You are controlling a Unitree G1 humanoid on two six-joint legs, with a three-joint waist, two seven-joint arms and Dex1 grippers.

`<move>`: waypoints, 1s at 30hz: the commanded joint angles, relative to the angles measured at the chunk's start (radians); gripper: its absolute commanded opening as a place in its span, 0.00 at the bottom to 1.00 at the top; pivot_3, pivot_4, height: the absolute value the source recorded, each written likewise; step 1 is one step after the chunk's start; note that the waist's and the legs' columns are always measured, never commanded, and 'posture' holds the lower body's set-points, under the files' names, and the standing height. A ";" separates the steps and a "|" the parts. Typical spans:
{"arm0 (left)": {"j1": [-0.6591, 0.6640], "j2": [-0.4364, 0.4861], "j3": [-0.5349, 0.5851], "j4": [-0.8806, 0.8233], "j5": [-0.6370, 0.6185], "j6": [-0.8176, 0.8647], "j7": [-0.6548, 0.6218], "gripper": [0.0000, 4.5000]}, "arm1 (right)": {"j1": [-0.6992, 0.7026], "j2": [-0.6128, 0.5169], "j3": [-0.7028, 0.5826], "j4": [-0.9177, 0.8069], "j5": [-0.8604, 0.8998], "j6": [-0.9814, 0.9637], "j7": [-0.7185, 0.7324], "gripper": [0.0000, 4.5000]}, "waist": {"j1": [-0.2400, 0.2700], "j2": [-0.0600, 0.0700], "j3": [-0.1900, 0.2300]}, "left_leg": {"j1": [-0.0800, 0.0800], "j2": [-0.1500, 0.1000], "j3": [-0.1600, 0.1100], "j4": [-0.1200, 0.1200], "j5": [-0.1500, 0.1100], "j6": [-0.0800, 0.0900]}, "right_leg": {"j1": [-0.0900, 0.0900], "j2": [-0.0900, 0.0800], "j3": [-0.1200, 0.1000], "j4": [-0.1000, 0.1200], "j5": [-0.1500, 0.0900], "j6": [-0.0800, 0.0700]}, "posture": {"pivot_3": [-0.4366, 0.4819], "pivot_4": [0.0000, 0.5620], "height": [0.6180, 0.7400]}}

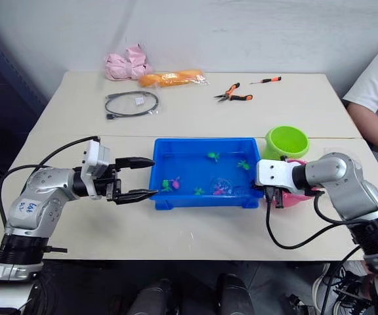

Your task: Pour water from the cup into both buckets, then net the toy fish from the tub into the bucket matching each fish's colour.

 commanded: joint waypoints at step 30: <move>-0.150 -0.198 -0.071 -0.065 -0.099 0.088 0.017 0.99 | 0.639 0.019 -1.056 -0.462 0.361 0.532 -0.224 0.00 | 0.029 0.000 0.000 | 0.000 -0.001 -0.001 0.000 0.000 0.000 | 0.002 0.001 0.001 -0.001 0.001 0.001 | 0.48 0.27 1.00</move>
